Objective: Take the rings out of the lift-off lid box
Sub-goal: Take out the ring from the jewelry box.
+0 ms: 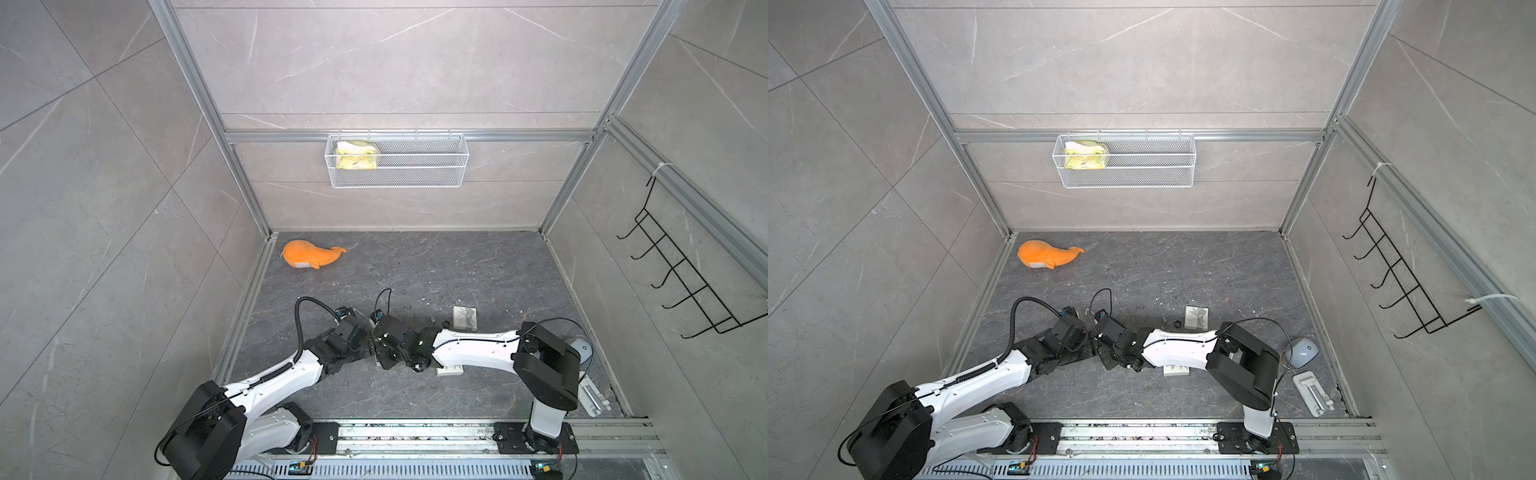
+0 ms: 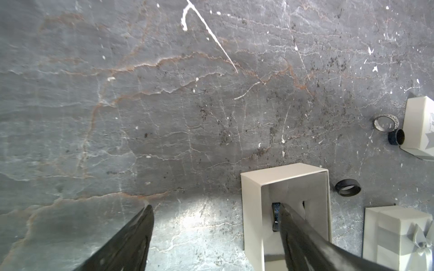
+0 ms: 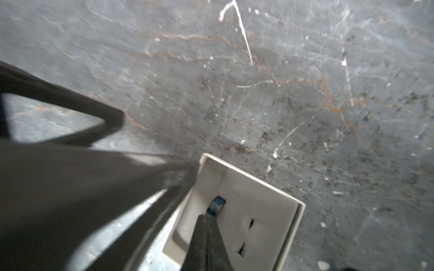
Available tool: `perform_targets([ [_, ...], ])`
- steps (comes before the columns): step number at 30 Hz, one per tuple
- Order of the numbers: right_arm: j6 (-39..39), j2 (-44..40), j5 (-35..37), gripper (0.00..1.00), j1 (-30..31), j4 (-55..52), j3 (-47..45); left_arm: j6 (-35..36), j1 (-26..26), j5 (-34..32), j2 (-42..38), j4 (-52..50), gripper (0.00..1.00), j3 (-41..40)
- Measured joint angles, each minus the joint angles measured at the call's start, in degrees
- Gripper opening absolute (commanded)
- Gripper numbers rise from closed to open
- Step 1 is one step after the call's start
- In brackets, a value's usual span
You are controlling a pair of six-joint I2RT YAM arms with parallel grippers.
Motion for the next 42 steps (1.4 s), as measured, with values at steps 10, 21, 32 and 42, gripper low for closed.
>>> perform_targets([
  [10,1.03,-1.86,-1.44,0.16,-0.83,-0.15,-1.44,0.00,0.00,1.49,0.07,0.74,0.84,0.00],
  [21,1.75,1.31,-2.89,0.31,-0.98,-4.70,1.97,0.02,0.00,-1.64,-4.87,-1.73,0.84,-1.18],
  [32,2.23,5.60,0.33,0.30,-0.92,-9.18,7.15,0.04,0.20,-3.28,-6.01,-3.34,0.84,-3.19],
  [42,3.04,8.39,3.26,0.29,-0.26,-12.83,11.13,0.09,0.20,-4.50,-6.56,-3.48,0.84,-4.02],
])
